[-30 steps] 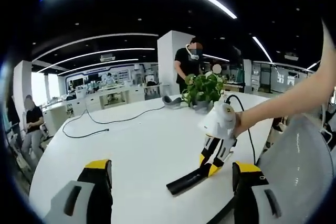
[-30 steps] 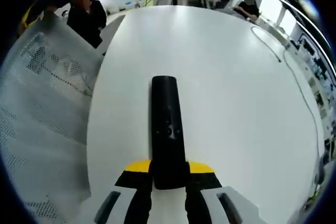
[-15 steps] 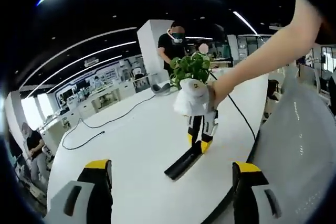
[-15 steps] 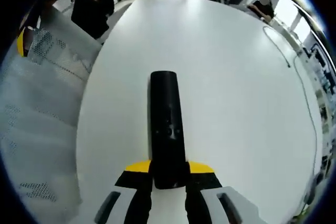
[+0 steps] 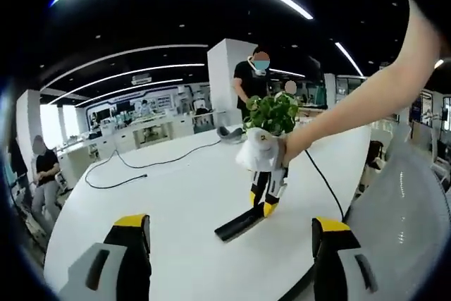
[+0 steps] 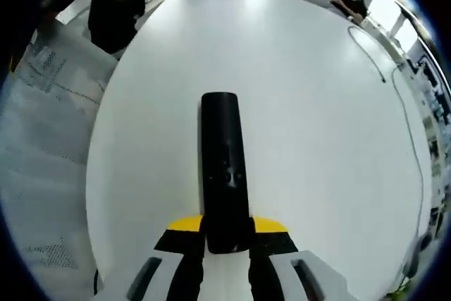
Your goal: Press the specified remote control buttons in sequence, fully releasing each button before pressing the next.
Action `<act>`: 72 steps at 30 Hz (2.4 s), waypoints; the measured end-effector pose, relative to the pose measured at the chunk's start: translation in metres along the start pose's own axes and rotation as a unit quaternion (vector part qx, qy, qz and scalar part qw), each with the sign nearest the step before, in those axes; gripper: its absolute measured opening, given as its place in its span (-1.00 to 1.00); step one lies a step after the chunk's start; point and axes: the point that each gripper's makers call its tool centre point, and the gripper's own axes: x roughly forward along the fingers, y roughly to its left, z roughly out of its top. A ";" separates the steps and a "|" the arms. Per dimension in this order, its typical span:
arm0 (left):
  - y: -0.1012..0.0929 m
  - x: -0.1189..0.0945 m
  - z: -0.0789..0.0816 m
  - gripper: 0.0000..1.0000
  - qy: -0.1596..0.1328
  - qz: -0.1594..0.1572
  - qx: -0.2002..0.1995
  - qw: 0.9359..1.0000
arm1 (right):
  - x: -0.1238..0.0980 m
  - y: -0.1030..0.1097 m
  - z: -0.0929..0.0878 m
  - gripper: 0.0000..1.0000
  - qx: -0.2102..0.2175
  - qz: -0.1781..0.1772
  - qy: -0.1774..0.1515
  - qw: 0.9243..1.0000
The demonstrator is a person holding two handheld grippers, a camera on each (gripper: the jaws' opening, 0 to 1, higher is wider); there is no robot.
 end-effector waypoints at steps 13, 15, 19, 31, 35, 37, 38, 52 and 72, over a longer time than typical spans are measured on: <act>0.001 0.001 0.000 1.00 0.001 0.005 0.004 1.000 | -0.002 -0.021 -0.001 -0.58 0.012 0.004 0.002 1.000; -0.001 0.001 -0.001 1.00 0.003 0.002 0.006 1.000 | -0.001 -0.023 -0.001 -0.58 0.008 0.003 0.003 1.000; 0.002 0.001 0.000 1.00 -0.001 0.007 0.002 1.000 | -0.001 -0.029 -0.002 -0.58 0.008 0.000 0.004 1.000; -0.002 0.001 -0.002 1.00 0.004 -0.001 0.010 1.000 | -0.002 -0.046 -0.001 -0.58 0.013 -0.001 0.013 1.000; -0.001 0.001 0.001 1.00 -0.004 0.000 0.002 1.000 | -0.002 -0.054 -0.002 -0.58 0.012 -0.001 0.016 1.000; 0.000 0.001 0.001 1.00 -0.003 0.001 0.000 1.000 | -0.002 -0.057 -0.002 -0.58 0.009 0.000 0.020 1.000; -0.001 0.001 0.000 1.00 -0.001 -0.001 -0.001 1.000 | -0.002 -0.060 -0.001 -0.58 0.008 -0.001 0.022 1.000; 0.003 0.001 -0.002 1.00 0.003 0.005 -0.001 1.000 | -0.006 -0.073 0.004 -0.58 0.007 0.002 0.035 0.999; 0.010 0.000 -0.006 1.00 0.011 0.023 -0.011 1.000 | -0.008 -0.081 0.010 -0.39 0.107 -0.016 -0.060 0.992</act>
